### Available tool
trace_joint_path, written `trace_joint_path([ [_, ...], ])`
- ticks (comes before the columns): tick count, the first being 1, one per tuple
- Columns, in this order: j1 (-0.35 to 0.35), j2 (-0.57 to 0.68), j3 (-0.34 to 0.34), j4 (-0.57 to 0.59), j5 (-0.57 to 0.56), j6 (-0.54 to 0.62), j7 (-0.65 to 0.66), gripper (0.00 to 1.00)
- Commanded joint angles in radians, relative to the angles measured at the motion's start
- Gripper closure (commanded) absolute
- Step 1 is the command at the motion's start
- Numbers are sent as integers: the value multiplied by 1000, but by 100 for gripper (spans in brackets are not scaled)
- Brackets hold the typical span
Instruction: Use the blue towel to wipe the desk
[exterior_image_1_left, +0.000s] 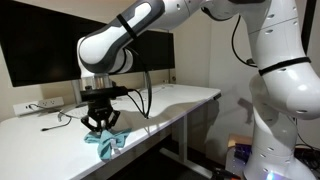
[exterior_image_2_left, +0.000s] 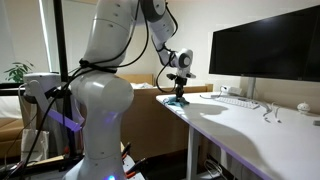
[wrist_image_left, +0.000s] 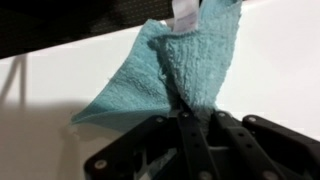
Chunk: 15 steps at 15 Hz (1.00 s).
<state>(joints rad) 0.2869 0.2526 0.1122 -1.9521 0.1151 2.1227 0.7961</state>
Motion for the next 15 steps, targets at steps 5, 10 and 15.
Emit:
trace_joint_path([
  [5,-89,-37,-31,-157,-1,43,-42,92],
  [10,-128,-51,-49,-186,-1,37,-67,92],
  [15,-142,-62,-52,-202,-3,32,-88,92],
])
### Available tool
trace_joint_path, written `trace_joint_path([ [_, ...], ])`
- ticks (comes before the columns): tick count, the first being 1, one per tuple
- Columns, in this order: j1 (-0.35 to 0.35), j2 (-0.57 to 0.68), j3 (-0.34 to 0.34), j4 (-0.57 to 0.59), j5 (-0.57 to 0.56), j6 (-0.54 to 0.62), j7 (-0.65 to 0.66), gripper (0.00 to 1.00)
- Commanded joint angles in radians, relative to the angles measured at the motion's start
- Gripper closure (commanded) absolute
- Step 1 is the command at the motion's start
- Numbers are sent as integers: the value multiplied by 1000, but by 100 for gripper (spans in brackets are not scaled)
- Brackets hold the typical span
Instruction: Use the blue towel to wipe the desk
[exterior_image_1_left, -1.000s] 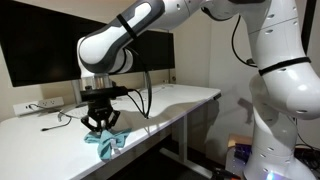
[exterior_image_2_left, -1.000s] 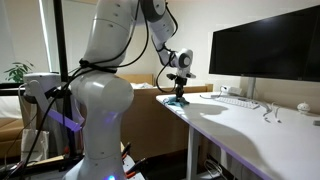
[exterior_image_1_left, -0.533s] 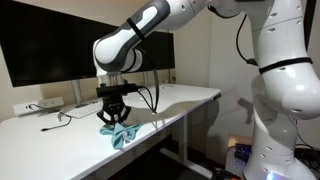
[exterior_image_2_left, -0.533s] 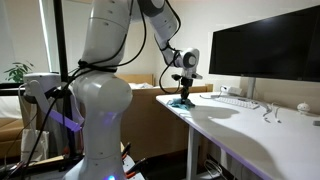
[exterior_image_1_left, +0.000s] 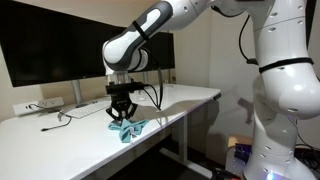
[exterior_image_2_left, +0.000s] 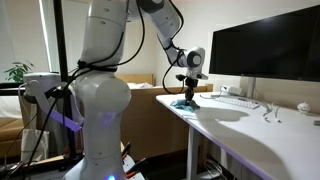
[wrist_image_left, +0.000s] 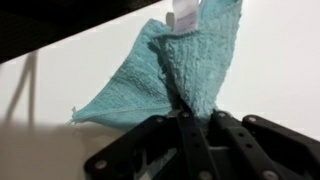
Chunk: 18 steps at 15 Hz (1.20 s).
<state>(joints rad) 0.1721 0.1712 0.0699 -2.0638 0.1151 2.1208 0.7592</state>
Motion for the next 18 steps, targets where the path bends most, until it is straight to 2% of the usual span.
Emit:
trace_joint_path([
  [1,-30,16,-13,-98,-2,34,-54,92],
  [5,-45,-17,-24,-133,11,31,-80,93],
  [6,-20,-22,-7,-27,-1,-3,-14,93],
  [7,-22,-27,-7,-28,-1,-2,-16,86],
  [10,-21,-25,-6,-24,-1,-4,-16,86],
  [11,-21,-25,-6,-24,-1,-4,-16,93],
  [18,-28,18,-19,-1,-5,-35,22,93],
])
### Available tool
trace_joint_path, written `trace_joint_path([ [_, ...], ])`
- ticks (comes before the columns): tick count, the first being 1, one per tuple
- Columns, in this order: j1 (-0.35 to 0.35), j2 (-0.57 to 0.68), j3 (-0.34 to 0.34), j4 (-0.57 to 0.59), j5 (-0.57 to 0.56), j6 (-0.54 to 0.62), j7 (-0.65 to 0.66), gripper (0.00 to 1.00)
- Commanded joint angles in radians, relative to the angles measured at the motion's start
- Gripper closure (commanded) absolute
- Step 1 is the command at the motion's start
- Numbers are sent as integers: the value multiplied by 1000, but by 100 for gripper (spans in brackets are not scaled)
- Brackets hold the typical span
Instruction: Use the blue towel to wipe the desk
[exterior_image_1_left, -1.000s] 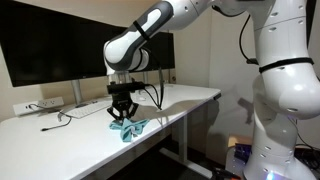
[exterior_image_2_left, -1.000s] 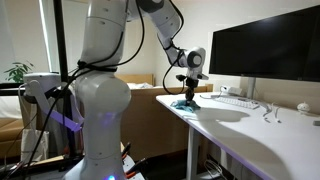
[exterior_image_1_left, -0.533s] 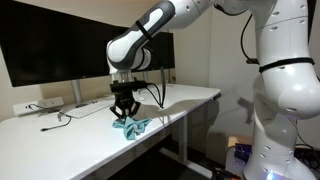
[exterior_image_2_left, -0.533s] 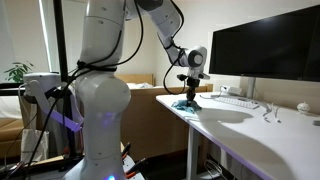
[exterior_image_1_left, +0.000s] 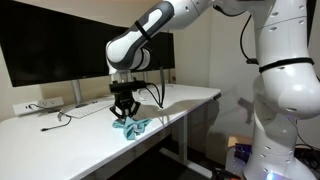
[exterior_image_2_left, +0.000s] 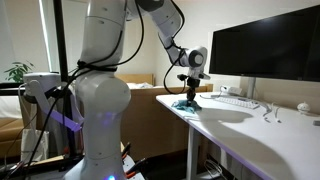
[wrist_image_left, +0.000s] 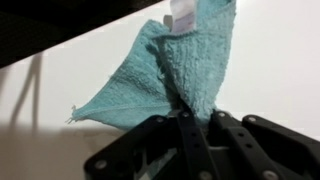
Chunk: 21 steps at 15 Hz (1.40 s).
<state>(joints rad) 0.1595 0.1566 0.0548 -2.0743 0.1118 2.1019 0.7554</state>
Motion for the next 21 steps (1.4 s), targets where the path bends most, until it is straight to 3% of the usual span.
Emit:
trace_joint_path([
  [1,-17,36,-6,11,-2,-18,30,93],
  [10,-46,24,-46,-16,-3,-40,54,93],
  [21,-124,-61,-109,-148,-5,7,46,93],
])
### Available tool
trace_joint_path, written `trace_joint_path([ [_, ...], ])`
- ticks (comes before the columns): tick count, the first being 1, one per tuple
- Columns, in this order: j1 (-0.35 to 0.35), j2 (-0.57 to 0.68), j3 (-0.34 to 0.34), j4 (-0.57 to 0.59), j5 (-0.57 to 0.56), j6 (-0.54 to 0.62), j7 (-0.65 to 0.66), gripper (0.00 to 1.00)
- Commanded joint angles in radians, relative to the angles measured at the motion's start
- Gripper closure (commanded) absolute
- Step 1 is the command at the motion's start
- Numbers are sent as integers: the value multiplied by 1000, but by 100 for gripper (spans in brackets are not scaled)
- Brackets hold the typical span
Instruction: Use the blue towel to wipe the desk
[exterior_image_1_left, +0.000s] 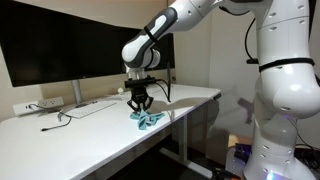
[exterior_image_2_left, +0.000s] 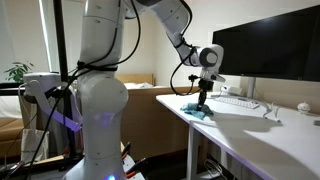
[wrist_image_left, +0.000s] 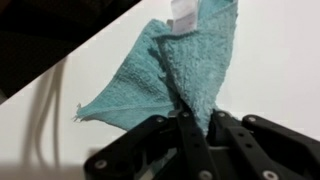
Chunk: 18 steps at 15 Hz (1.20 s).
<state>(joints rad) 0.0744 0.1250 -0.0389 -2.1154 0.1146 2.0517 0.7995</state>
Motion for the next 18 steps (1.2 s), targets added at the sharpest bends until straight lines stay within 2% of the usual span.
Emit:
trace_joint_path([
  [1,-48,-34,-22,-119,-4,66,5,93],
  [8,-118,-63,-78,-166,-26,138,28,93],
  [18,-283,-8,-224,-104,-41,174,-93,93],
])
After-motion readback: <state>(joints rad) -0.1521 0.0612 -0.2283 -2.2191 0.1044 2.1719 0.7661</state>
